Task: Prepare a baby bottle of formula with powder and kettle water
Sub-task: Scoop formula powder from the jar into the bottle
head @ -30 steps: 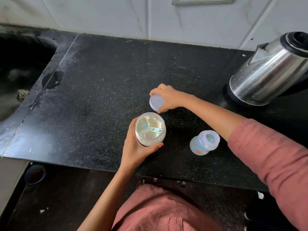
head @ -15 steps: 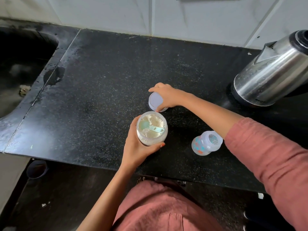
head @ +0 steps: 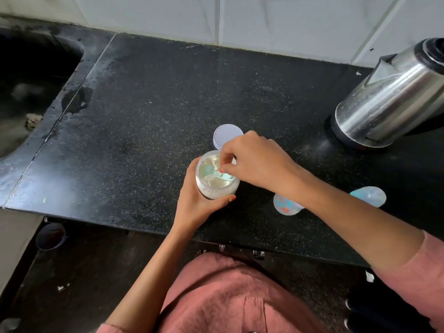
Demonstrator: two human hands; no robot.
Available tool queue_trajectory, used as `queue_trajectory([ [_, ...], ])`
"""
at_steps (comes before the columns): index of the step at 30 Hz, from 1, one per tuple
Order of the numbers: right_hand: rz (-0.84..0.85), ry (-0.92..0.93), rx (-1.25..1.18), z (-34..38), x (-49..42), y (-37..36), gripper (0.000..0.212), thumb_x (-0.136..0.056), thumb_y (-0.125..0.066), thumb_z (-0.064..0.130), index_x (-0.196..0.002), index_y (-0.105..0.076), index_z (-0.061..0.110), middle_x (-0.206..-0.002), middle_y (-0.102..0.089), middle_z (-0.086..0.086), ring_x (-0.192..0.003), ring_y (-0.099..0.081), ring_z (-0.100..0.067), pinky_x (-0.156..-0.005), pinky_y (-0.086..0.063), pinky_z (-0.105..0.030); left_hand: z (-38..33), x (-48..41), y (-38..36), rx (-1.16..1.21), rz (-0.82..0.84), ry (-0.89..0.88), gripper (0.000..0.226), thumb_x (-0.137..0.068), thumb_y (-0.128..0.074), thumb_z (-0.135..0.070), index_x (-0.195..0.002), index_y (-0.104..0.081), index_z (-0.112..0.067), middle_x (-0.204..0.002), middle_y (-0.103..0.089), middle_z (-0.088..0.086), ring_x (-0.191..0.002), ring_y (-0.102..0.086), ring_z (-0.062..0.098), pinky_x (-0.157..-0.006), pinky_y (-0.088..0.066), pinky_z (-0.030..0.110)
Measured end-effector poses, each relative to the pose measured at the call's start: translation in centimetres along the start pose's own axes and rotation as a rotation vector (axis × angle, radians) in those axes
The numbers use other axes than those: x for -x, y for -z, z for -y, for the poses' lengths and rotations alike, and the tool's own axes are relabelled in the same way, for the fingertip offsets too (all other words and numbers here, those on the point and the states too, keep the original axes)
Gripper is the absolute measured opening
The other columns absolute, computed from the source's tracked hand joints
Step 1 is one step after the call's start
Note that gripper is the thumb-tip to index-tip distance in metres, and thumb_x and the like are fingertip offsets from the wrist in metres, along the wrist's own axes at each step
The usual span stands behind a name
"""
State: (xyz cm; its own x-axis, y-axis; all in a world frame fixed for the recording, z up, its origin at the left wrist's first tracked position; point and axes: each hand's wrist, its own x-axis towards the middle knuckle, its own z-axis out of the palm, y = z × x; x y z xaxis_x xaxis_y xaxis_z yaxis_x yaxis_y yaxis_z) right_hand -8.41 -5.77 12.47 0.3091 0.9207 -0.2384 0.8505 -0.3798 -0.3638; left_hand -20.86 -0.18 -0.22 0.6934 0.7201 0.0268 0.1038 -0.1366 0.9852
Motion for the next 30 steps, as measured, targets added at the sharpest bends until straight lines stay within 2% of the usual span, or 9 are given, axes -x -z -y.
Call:
queue_trajectory([
  [3,0.016,-0.009,0.181,0.9,0.0,-0.9,0.022,-0.086,-0.060,0.032,-0.102,-0.062,0.017,-0.107,-0.062,-0.005,-0.096,-0.061,-0.029,-0.072,-0.035,-0.031,0.4,0.0,0.0,0.003,0.008,0.005,0.081,-0.053,-0.086,-0.028,-0.117,-0.040,-0.045,-0.113,-0.056,-0.027,-0.107,-0.053,-0.006,-0.086,-0.039,0.007],
  [6,0.025,0.001,0.332,1.3,-0.4,-1.4,0.023,-0.086,-0.062,0.028,-0.104,-0.060,0.014,-0.107,-0.062,-0.007,-0.097,-0.062,-0.030,-0.068,-0.033,-0.030,0.5,-0.1,0.0,0.001,0.007,-0.003,0.083,-0.056,-0.087,-0.007,-0.116,-0.040,-0.039,-0.113,-0.055,-0.022,-0.104,-0.053,-0.011,-0.083,-0.039,0.005],
  [8,0.018,0.006,0.385,1.6,-0.6,-1.5,0.019,-0.087,-0.061,0.022,-0.103,-0.060,0.012,-0.105,-0.061,-0.007,-0.095,-0.062,-0.029,-0.067,-0.033,-0.031,0.5,0.0,-0.1,0.001,0.005,-0.008,0.083,-0.056,-0.087,-0.005,-0.115,-0.039,-0.040,-0.112,-0.054,-0.021,-0.103,-0.052,-0.014,-0.082,-0.038,0.003],
  [11,0.000,0.012,0.416,1.9,-0.7,-1.5,0.017,-0.088,-0.054,0.012,-0.104,-0.058,0.010,-0.101,-0.059,-0.008,-0.095,-0.061,-0.030,-0.066,-0.033,-0.031,0.6,0.0,0.0,-0.008,0.011,-0.008,0.082,-0.056,-0.086,-0.009,-0.115,-0.039,-0.042,-0.111,-0.055,-0.030,-0.103,-0.051,-0.014,-0.083,-0.038,0.003],
  [14,-0.046,0.033,0.414,1.9,-0.7,-1.6,0.018,-0.088,-0.051,0.010,-0.104,-0.059,0.011,-0.096,-0.057,-0.008,-0.087,-0.059,-0.028,-0.055,-0.028,-0.028,0.5,0.0,0.0,-0.019,0.013,-0.004,0.081,-0.057,-0.086,-0.010,-0.114,-0.039,-0.043,-0.108,-0.052,-0.041,-0.102,-0.051,-0.015,-0.082,-0.037,0.002],
  [18,-0.126,0.040,0.328,1.4,-0.7,-1.9,0.023,-0.089,-0.050,0.017,-0.109,-0.061,0.015,-0.106,-0.063,-0.006,-0.096,-0.060,-0.026,-0.065,-0.031,-0.030,0.5,-0.1,0.0,-0.013,0.003,-0.006,0.081,-0.056,-0.086,-0.014,-0.114,-0.040,-0.042,-0.110,-0.055,-0.030,-0.103,-0.052,-0.012,-0.082,-0.038,0.003],
  [22,-0.146,0.089,0.223,0.6,-0.6,-2.4,0.025,-0.093,-0.044,0.023,-0.106,-0.064,0.013,-0.104,-0.065,-0.006,-0.092,-0.061,-0.025,-0.066,-0.037,-0.030,0.5,-0.1,0.1,-0.005,0.011,-0.009,0.081,-0.055,-0.086,-0.020,-0.117,-0.039,-0.042,-0.111,-0.052,-0.038,-0.107,-0.053,-0.007,-0.084,-0.039,0.006],
  [25,-0.137,0.145,0.181,0.2,-0.5,-2.4,0.028,-0.096,-0.041,0.025,-0.106,-0.063,0.010,-0.105,-0.064,-0.007,-0.092,-0.060,-0.025,-0.066,-0.036,-0.028,0.5,-0.1,0.1,-0.003,0.015,-0.017,0.079,-0.053,-0.083,-0.033,-0.118,-0.039,-0.042,-0.112,-0.052,-0.037,-0.107,-0.053,-0.007,-0.084,-0.038,0.006],
  [30,-0.183,0.141,0.022,-0.5,-0.2,-2.4,0.024,-0.093,-0.050,0.024,-0.098,-0.065,0.006,-0.095,-0.068,-0.011,-0.084,-0.063,-0.027,-0.071,-0.048,-0.034,0.3,-0.1,0.1,-0.014,0.015,-0.019,0.077,-0.052,-0.079,-0.041,-0.116,-0.038,-0.046,-0.112,-0.052,-0.034,-0.106,-0.053,-0.006,-0.084,-0.039,0.007],
])
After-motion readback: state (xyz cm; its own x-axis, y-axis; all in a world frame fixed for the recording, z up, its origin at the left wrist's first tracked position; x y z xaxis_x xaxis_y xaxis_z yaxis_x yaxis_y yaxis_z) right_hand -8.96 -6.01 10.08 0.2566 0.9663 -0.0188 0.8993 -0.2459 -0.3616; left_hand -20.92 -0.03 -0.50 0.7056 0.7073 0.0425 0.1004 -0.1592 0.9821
